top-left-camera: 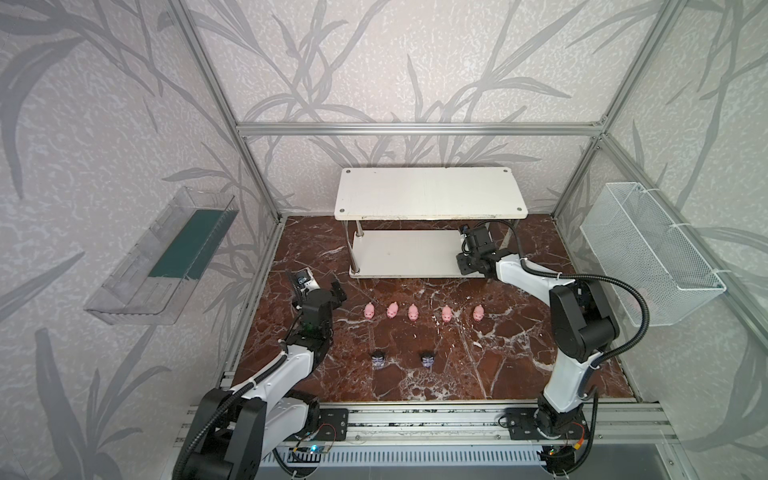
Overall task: Place and organize the plastic toys onto the shelf
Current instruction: 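Lift the purple figure and carry it to the shelf's lower tier, then lower the figure onto the lower shelf and open the right gripper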
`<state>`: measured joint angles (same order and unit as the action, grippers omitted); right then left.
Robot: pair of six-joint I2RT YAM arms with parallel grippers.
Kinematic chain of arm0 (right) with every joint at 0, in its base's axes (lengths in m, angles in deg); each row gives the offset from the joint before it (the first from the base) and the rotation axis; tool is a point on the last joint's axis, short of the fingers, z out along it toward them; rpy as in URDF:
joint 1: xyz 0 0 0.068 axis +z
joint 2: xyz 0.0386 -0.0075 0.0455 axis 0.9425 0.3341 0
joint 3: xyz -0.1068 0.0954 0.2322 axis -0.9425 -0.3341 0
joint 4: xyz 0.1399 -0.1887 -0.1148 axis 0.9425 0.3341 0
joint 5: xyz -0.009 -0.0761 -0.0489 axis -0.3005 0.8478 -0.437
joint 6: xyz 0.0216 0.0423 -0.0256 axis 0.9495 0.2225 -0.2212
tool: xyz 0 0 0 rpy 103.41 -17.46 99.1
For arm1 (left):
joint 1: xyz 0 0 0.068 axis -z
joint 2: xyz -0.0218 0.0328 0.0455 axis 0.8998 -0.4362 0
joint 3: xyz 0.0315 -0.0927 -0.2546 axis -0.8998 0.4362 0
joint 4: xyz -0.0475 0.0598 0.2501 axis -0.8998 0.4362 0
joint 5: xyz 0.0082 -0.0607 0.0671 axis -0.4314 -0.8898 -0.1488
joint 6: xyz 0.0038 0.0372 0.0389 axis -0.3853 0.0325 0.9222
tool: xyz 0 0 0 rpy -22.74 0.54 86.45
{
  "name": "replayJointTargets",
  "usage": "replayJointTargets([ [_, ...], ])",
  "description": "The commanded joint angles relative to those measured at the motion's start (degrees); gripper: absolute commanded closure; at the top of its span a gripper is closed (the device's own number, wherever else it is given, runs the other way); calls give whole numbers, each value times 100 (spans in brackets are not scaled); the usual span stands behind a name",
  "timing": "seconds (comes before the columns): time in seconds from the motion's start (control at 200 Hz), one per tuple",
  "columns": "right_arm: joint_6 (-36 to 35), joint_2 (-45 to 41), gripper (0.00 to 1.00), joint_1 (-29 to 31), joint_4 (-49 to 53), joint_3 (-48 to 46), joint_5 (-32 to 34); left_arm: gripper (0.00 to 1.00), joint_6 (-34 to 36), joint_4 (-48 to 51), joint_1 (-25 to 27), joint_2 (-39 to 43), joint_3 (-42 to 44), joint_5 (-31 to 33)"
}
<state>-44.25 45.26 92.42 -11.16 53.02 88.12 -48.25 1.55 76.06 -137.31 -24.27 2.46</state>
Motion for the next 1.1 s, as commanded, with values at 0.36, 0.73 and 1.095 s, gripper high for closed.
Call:
replayJointTargets([
  [0.36, 84, 125, 45, -84, 134, 207, 25, 7, -100, -192, -32, -202, -109, -37],
  [0.73, 116, -41, 41, -109, 32, 159, -13, 7, -117, -225, -41, -279, -110, -36],
  [1.095, 59, -252, 39, -150, 111, 155, 152, 7, -126, -256, -41, -321, -126, -50],
])
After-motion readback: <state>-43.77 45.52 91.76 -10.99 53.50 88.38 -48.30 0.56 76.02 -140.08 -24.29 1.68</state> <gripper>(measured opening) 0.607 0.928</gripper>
